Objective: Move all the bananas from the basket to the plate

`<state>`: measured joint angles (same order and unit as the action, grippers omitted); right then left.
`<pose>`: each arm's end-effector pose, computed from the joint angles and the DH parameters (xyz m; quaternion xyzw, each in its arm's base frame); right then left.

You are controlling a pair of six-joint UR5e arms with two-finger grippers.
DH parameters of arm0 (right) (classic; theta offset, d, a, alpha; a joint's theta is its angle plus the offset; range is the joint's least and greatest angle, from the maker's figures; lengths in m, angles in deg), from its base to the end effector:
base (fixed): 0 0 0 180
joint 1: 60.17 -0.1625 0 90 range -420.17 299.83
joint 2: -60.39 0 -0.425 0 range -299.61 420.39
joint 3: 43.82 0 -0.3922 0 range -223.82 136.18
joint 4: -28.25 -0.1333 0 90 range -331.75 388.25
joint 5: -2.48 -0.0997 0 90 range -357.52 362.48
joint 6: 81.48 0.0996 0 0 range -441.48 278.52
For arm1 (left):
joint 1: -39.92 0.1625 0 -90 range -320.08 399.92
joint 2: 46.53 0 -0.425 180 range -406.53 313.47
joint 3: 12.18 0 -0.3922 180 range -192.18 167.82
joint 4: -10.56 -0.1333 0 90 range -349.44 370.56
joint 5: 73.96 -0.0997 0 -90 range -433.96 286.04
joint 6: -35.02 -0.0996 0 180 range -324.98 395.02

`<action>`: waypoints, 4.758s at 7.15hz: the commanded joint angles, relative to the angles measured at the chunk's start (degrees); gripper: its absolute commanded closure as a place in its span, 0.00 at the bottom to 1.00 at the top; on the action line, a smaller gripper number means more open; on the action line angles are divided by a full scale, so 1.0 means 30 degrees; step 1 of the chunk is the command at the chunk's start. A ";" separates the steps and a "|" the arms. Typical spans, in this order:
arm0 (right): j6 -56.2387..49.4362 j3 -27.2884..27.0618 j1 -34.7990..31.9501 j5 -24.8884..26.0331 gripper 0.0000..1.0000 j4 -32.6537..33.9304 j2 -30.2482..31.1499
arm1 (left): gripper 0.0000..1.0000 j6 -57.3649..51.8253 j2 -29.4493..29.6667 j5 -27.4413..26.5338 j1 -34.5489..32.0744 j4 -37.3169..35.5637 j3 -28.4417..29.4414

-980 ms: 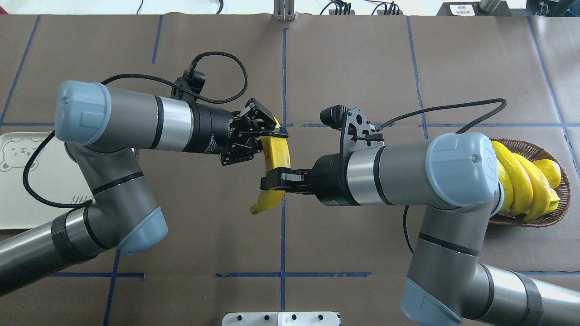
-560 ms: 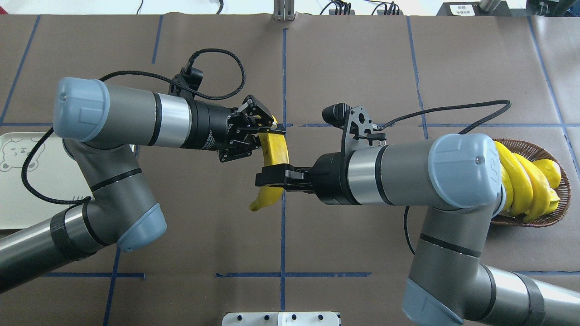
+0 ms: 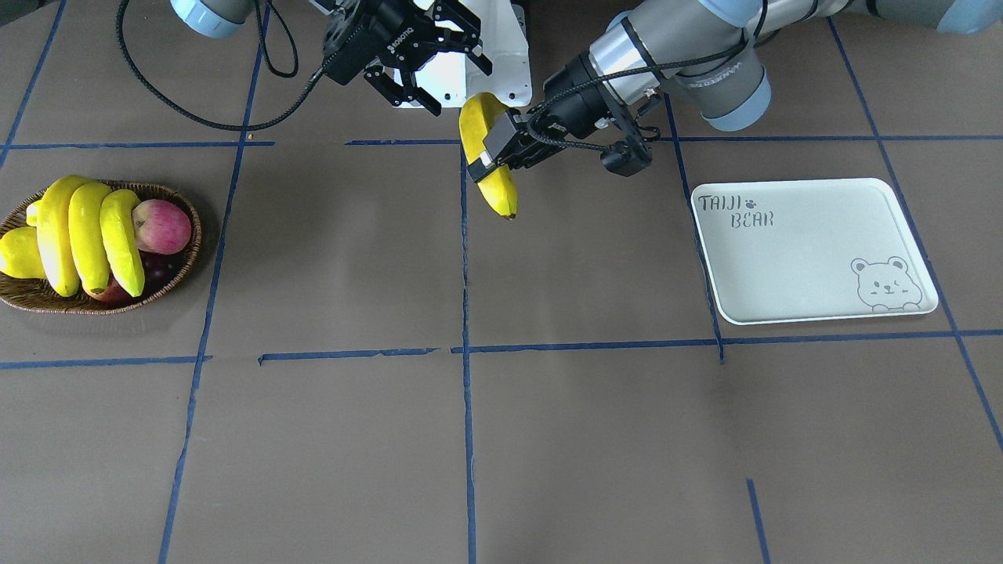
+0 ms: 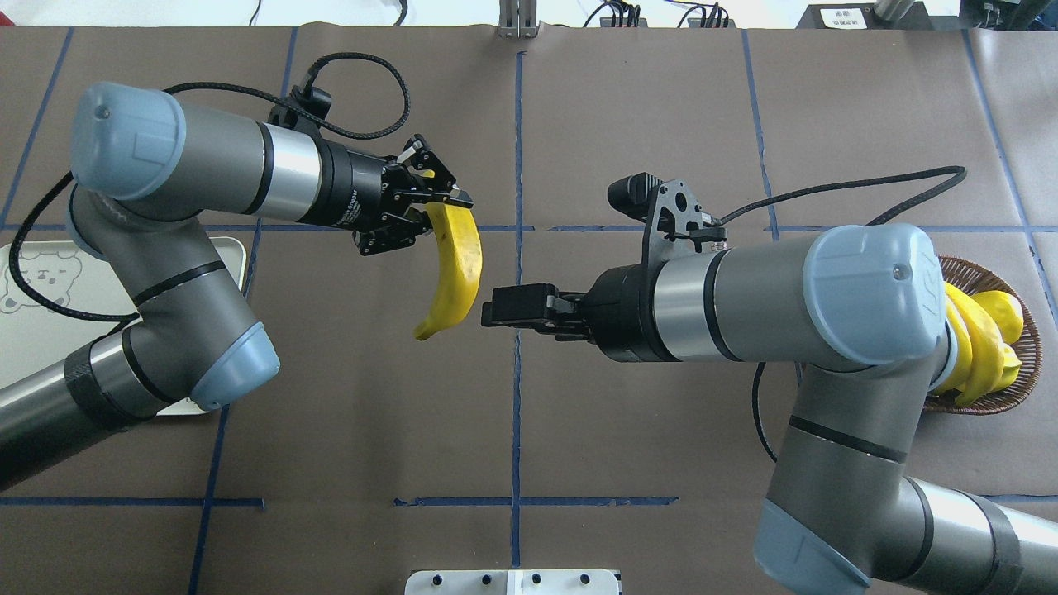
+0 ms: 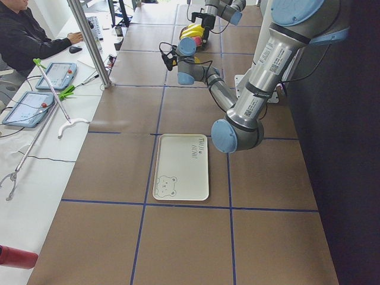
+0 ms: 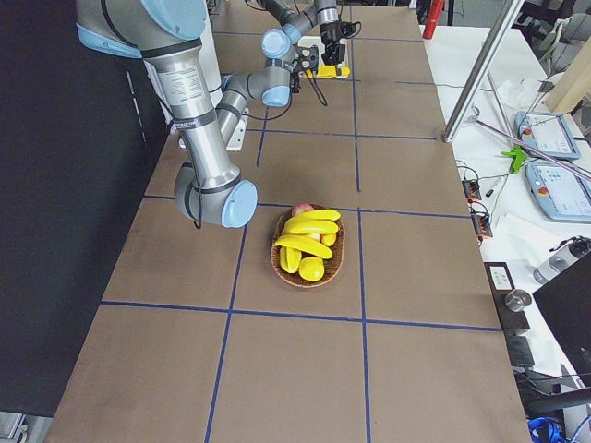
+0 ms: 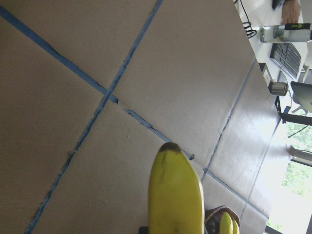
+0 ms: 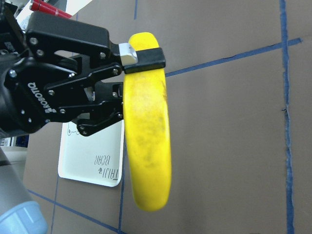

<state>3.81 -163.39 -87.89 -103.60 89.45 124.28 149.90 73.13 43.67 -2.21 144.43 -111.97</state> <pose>-0.4050 -0.3322 0.1302 0.0864 -0.6681 0.0541 0.7371 0.3957 -0.4754 0.1939 -0.0796 0.6649 -0.2681 0.6926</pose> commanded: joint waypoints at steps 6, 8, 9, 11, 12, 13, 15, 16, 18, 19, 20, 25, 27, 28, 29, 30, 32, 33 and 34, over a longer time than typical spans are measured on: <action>-0.6961 -0.1219 -0.4729 -0.2373 0.00 0.8942 0.1493 | 1.00 -1.6044 -1.2781 0.0516 -0.4761 -0.1849 -0.1021; -0.7686 -0.1132 -0.5403 -0.2663 0.00 0.9161 0.1757 | 1.00 -1.6233 -1.2441 0.0280 -0.4708 -0.1791 0.1201; -0.7746 -0.1103 -0.5987 -0.3565 0.00 0.9161 0.1816 | 1.00 -1.6233 -1.2118 0.0281 -0.4707 -0.1849 0.1588; -0.7747 -0.1103 -0.6286 -0.3896 0.00 0.9161 0.1817 | 1.00 -1.6233 -1.1823 0.0106 -0.4853 -0.1996 0.2030; -0.7747 -0.1103 -0.6402 -0.3925 0.00 0.9161 0.1817 | 1.00 -1.6262 -1.1619 -0.0359 -0.4854 -0.1996 0.2351; -0.7776 -0.1103 -0.6461 -0.3955 0.00 0.9161 0.1817 | 1.00 -1.6262 -1.1501 -0.0422 -0.4883 -0.1996 0.2586; -0.7747 -0.1103 -0.6491 -0.3955 0.00 0.9161 0.1817 | 1.00 -1.7221 -1.1500 -0.0890 -0.5029 -0.1938 0.3141; -0.7747 -0.1074 -0.6491 -0.3955 0.00 0.9161 0.1817 | 1.00 -1.7374 -1.1442 -0.0891 -0.5262 -0.1879 0.3348; -0.7747 -0.1103 -0.6491 -0.3955 0.00 0.9161 0.1846 | 0.25 -1.7405 -1.1208 -0.0833 -0.5293 -0.1821 0.3641; -0.7776 -0.1103 -0.6549 -0.3984 0.00 0.9161 0.1904 | 0.01 -1.7579 -1.1120 -0.0804 -0.5322 -0.1791 0.3585; -0.7776 -0.1103 -0.6666 -0.3984 0.00 0.9161 0.1963 | 0.01 -1.7552 -1.1090 -0.0716 -0.5323 -0.1820 0.3556; -1.4675 -0.1657 -0.9559 -0.5680 0.00 0.7825 0.7949 | 0.01 -1.7552 -1.0683 0.2273 -0.7462 -0.3070 0.0869; -1.4866 -0.1513 -0.9859 -0.6382 0.00 0.4194 1.1295 | 0.01 -1.7259 -0.9512 0.2244 -0.7286 -0.6376 -0.1152; -1.4866 -0.1542 -0.9947 -0.6706 0.00 0.3977 1.2121 | 0.01 -1.6736 -0.9508 0.2273 -0.6938 -0.6506 -0.1568; -1.4866 -0.1455 -0.9919 -0.6709 0.00 0.3975 1.2477 | 0.01 -1.5223 -0.8957 0.2099 -0.5919 -0.6478 -0.1630; -1.4895 -0.1135 -0.9919 -0.6738 0.01 0.3975 1.2568 | 0.01 -1.4715 -0.8748 0.1807 -0.5242 -0.6507 -0.1659; -1.5388 -0.0433 -0.9919 -0.6476 0.09 0.4004 1.2598 | 0.01 -1.3862 -0.8426 0.1599 -0.4592 -0.6507 -0.1689; -1.7220 0.0093 -0.9919 -0.6474 0.13 0.4063 1.2569 | 0.01 -1.3860 -0.8424 0.1599 -0.4590 -0.6508 -0.1689; -1.8573 0.0737 -0.9919 -0.6445 0.13 0.4005 1.2482 | 0.01 -1.3831 -0.8395 0.1599 -0.4590 -0.6508 -0.1689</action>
<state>-46.93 -163.33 -117.65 -123.07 101.53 161.93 108.18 47.78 48.51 -16.12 124.92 -117.03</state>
